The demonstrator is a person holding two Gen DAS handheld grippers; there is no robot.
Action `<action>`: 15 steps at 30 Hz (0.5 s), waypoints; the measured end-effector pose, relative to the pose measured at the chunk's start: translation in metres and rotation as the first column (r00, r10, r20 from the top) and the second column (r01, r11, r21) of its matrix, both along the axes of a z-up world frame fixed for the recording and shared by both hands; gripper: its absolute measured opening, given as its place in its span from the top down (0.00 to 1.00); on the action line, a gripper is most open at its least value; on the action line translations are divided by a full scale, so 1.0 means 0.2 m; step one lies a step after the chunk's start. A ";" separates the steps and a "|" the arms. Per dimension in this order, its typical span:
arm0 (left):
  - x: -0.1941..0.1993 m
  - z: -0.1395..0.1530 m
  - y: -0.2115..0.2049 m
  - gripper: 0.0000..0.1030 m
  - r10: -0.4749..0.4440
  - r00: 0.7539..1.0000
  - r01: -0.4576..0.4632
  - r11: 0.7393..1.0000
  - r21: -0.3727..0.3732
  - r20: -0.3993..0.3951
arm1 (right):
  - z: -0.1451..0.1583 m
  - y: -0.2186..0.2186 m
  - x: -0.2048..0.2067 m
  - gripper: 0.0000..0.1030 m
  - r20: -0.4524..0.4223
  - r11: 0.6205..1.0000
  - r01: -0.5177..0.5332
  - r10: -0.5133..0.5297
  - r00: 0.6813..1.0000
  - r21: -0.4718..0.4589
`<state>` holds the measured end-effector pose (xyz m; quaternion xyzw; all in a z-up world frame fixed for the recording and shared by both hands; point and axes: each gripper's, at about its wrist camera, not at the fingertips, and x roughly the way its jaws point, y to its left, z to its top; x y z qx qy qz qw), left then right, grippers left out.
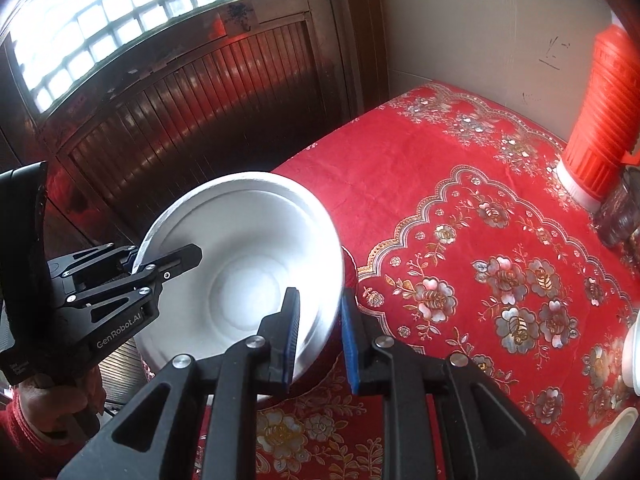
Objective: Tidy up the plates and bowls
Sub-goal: 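Carry the white bowl into the green bowl and open the left gripper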
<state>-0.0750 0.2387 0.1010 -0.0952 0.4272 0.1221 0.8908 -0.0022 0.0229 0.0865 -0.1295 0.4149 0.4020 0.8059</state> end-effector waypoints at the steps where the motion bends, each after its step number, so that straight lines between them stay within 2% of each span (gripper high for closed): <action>1: 0.00 -0.02 0.01 0.84 0.003 1.000 -0.003 1.000 -0.001 -0.008 | -0.01 0.01 0.00 0.80 -0.005 1.000 -0.003 0.003 1.000 -0.001; 12: 0.00 -0.12 0.05 0.84 0.016 0.998 -0.016 1.000 0.008 -0.054 | -0.11 0.12 -0.01 0.80 -0.021 0.998 -0.022 0.020 1.000 -0.058; 15: 0.00 -0.13 0.05 0.84 0.019 0.999 -0.018 1.000 0.026 -0.050 | -0.11 0.12 -0.01 0.74 -0.015 0.998 -0.020 0.019 1.000 -0.061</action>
